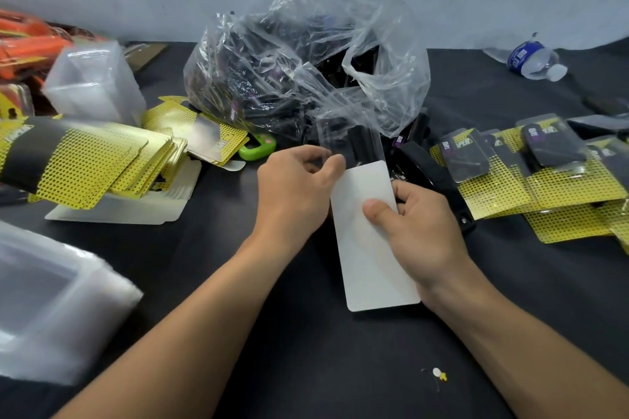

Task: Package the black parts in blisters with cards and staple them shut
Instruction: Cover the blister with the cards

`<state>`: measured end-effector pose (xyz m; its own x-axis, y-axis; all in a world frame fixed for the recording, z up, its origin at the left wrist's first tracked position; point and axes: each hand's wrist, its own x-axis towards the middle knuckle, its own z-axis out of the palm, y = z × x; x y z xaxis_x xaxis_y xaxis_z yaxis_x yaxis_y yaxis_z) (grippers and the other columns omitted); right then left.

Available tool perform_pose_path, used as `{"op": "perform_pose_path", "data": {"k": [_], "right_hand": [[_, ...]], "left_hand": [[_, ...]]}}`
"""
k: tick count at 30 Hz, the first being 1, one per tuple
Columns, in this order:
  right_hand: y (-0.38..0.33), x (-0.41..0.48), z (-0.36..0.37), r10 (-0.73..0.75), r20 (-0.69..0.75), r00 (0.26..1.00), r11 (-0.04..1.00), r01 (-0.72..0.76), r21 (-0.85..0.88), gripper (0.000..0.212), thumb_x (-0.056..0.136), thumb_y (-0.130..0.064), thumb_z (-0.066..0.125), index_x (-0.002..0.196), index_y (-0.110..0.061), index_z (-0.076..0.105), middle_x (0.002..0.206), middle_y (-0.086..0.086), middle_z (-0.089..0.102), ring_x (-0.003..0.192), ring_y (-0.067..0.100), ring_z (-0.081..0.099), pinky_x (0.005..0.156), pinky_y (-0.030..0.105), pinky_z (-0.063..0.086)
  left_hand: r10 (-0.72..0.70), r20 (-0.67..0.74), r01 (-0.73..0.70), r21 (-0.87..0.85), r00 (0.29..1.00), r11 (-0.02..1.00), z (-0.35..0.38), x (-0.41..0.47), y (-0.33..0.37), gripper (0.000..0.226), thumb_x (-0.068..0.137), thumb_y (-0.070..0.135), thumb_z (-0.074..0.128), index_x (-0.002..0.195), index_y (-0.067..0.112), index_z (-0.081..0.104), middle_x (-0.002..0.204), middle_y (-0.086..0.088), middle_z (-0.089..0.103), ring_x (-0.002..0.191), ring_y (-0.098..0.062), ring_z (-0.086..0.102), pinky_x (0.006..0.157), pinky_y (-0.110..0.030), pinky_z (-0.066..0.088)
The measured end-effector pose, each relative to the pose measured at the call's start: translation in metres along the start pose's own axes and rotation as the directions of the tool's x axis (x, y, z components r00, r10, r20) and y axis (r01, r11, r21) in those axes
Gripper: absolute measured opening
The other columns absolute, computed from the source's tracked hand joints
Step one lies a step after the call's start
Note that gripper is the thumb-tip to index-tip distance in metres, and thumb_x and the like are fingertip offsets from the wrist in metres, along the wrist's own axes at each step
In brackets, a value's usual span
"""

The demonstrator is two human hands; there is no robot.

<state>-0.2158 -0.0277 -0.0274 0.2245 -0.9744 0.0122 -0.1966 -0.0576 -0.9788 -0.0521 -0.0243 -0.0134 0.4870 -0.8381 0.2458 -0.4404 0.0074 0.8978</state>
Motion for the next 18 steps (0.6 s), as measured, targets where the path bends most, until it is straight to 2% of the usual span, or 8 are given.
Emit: {"op": "perform_pose_path", "data": {"k": [2,6,7,9,11,13,15,18], "right_hand": [[0.002,0.001,0.000,-0.010,-0.013,1.000,1.000,0.009,-0.025,0.008,0.096,-0.021,0.069,0.091,-0.021,0.075,0.084,-0.002,0.079,0.078,0.021,0.077,0.076,0.056,0.063],[0.002,0.001,-0.001,-0.038,-0.012,0.999,0.995,0.037,-0.090,0.013,0.095,-0.025,0.067,0.089,-0.017,0.075,0.080,-0.004,0.078,0.076,0.020,0.076,0.074,0.054,0.062],[0.003,0.001,-0.001,-0.044,-0.010,0.999,0.994,0.042,-0.105,0.014,0.096,-0.025,0.067,0.089,-0.016,0.074,0.080,-0.005,0.078,0.075,0.018,0.075,0.073,0.053,0.062],[0.003,0.001,0.000,-0.045,-0.011,0.999,0.992,0.043,-0.123,0.014,0.097,-0.025,0.067,0.089,-0.016,0.074,0.080,-0.008,0.078,0.073,0.013,0.075,0.073,0.050,0.063],[0.004,0.003,-0.001,-0.034,-0.009,0.999,0.993,0.033,-0.112,0.014,0.099,-0.024,0.066,0.090,-0.018,0.074,0.081,-0.008,0.078,0.074,0.013,0.075,0.073,0.050,0.063],[0.004,0.004,-0.002,-0.012,-0.005,1.000,0.995,0.011,-0.096,0.015,0.100,-0.024,0.065,0.091,-0.018,0.075,0.082,-0.007,0.079,0.076,0.016,0.076,0.074,0.051,0.063],[0.004,0.004,-0.003,0.008,-0.005,1.000,0.996,-0.008,-0.093,0.015,0.100,-0.024,0.065,0.091,-0.018,0.075,0.083,-0.006,0.079,0.077,0.018,0.076,0.074,0.052,0.063],[0.003,0.005,-0.003,0.005,-0.007,1.000,0.993,-0.006,-0.114,0.017,0.099,-0.026,0.065,0.091,-0.016,0.076,0.083,-0.004,0.079,0.078,0.021,0.076,0.074,0.053,0.063]], "left_hand": [[0.082,0.005,-0.082,0.113,0.997,0.990,-0.003,0.000,0.000,0.018,0.092,0.033,0.069,0.076,0.027,0.074,0.067,0.020,0.070,0.067,-0.005,0.065,0.058,-0.019,0.050],[0.073,0.084,-0.096,0.320,0.994,0.943,-0.005,0.003,-0.004,0.034,0.093,0.024,0.049,0.065,0.008,0.060,0.051,-0.005,0.049,0.049,-0.018,0.035,0.042,-0.026,0.031],[0.061,0.089,-0.088,0.347,0.994,0.934,-0.005,0.003,-0.004,0.035,0.092,0.022,0.047,0.063,0.006,0.057,0.052,-0.008,0.047,0.050,-0.022,0.035,0.042,-0.027,0.034],[0.022,0.113,-0.059,0.335,0.993,0.941,-0.007,0.005,-0.003,0.034,0.092,0.020,0.046,0.067,0.006,0.064,0.056,-0.013,0.059,0.054,-0.035,0.052,0.049,-0.036,0.052],[-0.030,0.132,-0.005,0.259,0.991,0.966,-0.010,0.006,-0.001,0.031,0.094,0.018,0.049,0.077,0.014,0.074,0.059,-0.004,0.070,0.051,-0.026,0.067,0.054,-0.040,0.060],[-0.088,0.168,0.058,0.175,0.982,0.983,-0.013,0.007,-0.001,0.025,0.096,0.015,0.054,0.092,0.018,0.078,0.062,0.004,0.074,0.050,-0.017,0.071,0.052,-0.032,0.061],[-0.128,0.228,0.106,0.106,0.965,0.989,-0.016,0.007,0.002,0.024,0.095,0.012,0.060,0.114,0.014,0.075,0.065,0.002,0.076,0.051,-0.017,0.072,0.050,-0.027,0.058],[-0.124,0.268,0.100,0.103,0.955,0.990,-0.021,0.008,0.006,0.042,0.088,0.009,0.069,0.129,0.017,0.069,0.070,-0.001,0.077,0.052,-0.016,0.070,0.061,-0.038,0.065]]}}
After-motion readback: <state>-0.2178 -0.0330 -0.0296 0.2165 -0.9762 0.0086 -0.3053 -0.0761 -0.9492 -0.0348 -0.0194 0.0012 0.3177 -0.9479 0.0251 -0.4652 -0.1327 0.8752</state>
